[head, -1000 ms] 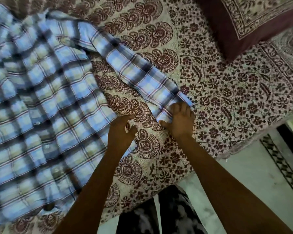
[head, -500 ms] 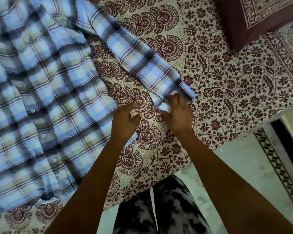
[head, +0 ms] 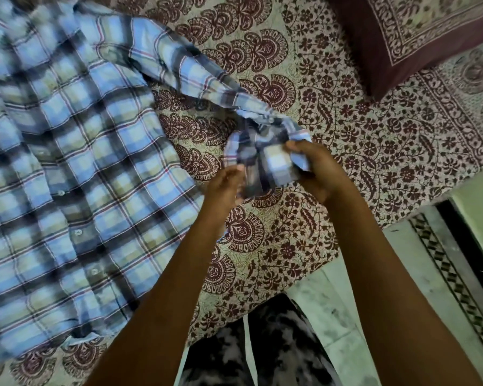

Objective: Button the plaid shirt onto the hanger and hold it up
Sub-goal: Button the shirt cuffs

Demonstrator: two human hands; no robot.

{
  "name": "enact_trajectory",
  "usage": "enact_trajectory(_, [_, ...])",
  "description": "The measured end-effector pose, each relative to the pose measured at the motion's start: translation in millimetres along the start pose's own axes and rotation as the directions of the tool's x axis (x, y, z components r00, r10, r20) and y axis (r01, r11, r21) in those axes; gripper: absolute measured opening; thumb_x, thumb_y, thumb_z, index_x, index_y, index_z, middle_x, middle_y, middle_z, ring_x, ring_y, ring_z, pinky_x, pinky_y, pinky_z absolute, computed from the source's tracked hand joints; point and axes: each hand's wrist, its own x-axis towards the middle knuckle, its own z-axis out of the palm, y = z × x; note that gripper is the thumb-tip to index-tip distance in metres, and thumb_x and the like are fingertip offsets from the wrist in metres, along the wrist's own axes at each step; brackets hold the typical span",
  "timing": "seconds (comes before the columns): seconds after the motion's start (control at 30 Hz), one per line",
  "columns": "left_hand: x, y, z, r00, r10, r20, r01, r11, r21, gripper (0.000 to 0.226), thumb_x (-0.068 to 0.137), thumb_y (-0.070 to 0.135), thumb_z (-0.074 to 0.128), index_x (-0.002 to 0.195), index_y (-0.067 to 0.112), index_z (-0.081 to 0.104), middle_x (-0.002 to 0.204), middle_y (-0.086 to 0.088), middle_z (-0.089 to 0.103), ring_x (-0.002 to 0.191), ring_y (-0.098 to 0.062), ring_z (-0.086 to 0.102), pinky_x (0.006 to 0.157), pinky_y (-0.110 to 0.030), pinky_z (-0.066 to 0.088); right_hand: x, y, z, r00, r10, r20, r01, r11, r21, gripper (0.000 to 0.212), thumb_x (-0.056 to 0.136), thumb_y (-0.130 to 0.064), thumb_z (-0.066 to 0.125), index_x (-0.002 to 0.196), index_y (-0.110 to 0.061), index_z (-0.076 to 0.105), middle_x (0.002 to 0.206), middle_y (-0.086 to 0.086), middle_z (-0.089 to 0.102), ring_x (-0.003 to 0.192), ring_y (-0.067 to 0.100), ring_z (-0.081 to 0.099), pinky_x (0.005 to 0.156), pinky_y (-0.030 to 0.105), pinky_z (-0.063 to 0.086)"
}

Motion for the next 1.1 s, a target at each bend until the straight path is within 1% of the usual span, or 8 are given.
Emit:
enact_trajectory(0.1, [6, 1, 15, 0.987, -0.119, 0.11, 0.129, 0.988, -0.086, 0.035, 0.093, 0.049, 0.04, 0.12, 0.027, 0.044, 0.134, -0.009, 0.048, 0.114, -0.028, 0.051, 0.098, -0.044, 0.044, 2, 10, -8, 0.998, 0.022, -0.061, -0.017, 0.997, 0.078, 0.019, 0.09, -0.015, 0.051, 0.106, -0.006, 0.057, 0.103, 0.009, 0.065, 0.096, 0.023, 0.062, 0.082, 0.032, 0.055])
enact_trajectory(0.2, [25, -22, 33, 0.982, -0.145, -0.123, 0.153, 0.986, 0.061, 0.053, 0.087, 0.038, 0.058, 0.134, 0.023, 0.036, 0.144, -0.01, 0.037, 0.124, -0.03, 0.044, 0.102, -0.042, 0.039, 5, 24, -15, 0.985, 0.026, -0.17, 0.0, 0.989, 0.149, 0.031, 0.091, -0.026, 0.052, 0.111, -0.003, 0.057, 0.108, 0.012, 0.066, 0.094, 0.023, 0.064, 0.073, 0.031, 0.058])
enact_trajectory(0.3, [40, -41, 46, 0.939, -0.134, -0.316, 0.165, 0.983, 0.074, 0.057, 0.083, 0.025, 0.066, 0.133, 0.015, 0.039, 0.139, -0.015, 0.04, 0.119, -0.032, 0.049, 0.09, -0.032, 0.042, 5, 34, -20, 0.948, 0.022, -0.319, -0.001, 0.998, 0.066, 0.049, 0.094, -0.04, 0.045, 0.125, -0.002, 0.051, 0.12, 0.016, 0.062, 0.106, 0.028, 0.062, 0.085, 0.041, 0.055])
enact_trajectory(0.5, [58, -47, 58, 0.917, 0.007, -0.4, 0.188, 0.875, 0.447, 0.044, 0.078, 0.023, 0.068, 0.116, 0.008, 0.052, 0.124, -0.019, 0.049, 0.107, -0.035, 0.054, 0.078, -0.035, 0.047, -1, 43, -22, 0.931, 0.067, -0.36, -0.099, 0.993, -0.071, 0.035, 0.097, -0.037, 0.038, 0.11, -0.01, 0.055, 0.119, 0.014, 0.06, 0.106, 0.027, 0.058, 0.095, 0.039, 0.049])
enact_trajectory(0.67, [48, -42, 57, 0.91, 0.089, -0.405, -0.005, 0.979, 0.204, 0.007, 0.082, 0.014, 0.062, 0.088, 0.013, 0.06, 0.1, -0.015, 0.067, 0.087, -0.026, 0.062, 0.07, -0.027, 0.044, -3, 39, -13, 0.962, 0.054, -0.267, -0.078, 0.994, -0.08, 0.017, 0.091, -0.026, 0.054, 0.086, -0.011, 0.061, 0.091, 0.004, 0.065, 0.083, 0.017, 0.062, 0.073, 0.024, 0.055])
enact_trajectory(0.77, [33, -41, 47, 0.882, 0.182, -0.434, -0.177, 0.983, 0.052, 0.014, 0.079, 0.013, 0.062, 0.079, 0.026, 0.054, 0.095, -0.012, 0.067, 0.085, -0.029, 0.063, 0.076, -0.041, 0.055, -3, 40, -3, 0.975, 0.067, -0.214, -0.081, 0.995, -0.058, 0.008, 0.087, -0.016, 0.061, 0.079, -0.014, 0.062, 0.082, 0.003, 0.066, 0.07, 0.013, 0.061, 0.059, 0.019, 0.052])
enact_trajectory(0.93, [17, -23, 20, 0.761, 0.295, -0.577, -0.37, 0.929, -0.013, 0.022, 0.083, 0.006, 0.064, 0.071, 0.022, 0.056, 0.064, 0.008, 0.054, 0.053, 0.007, 0.048, 0.058, -0.014, 0.042, 6, 36, -6, 0.819, -0.172, -0.548, 0.101, 0.982, -0.157, 0.022, 0.08, -0.005, 0.065, 0.073, -0.018, 0.05, 0.086, 0.002, 0.06, 0.081, 0.02, 0.059, 0.069, 0.027, 0.055])
enact_trajectory(1.1, [7, -5, 26, 0.86, 0.407, -0.308, -0.377, 0.913, 0.153, 0.011, 0.087, 0.011, 0.061, 0.082, 0.02, 0.065, 0.077, 0.007, 0.066, 0.061, 0.009, 0.056, 0.062, -0.012, 0.047, 8, 36, 6, 0.868, -0.23, -0.44, 0.144, 0.965, -0.219, 0.019, 0.081, -0.009, 0.066, 0.075, -0.016, 0.049, 0.085, 0.004, 0.061, 0.082, 0.022, 0.059, 0.074, 0.04, 0.054])
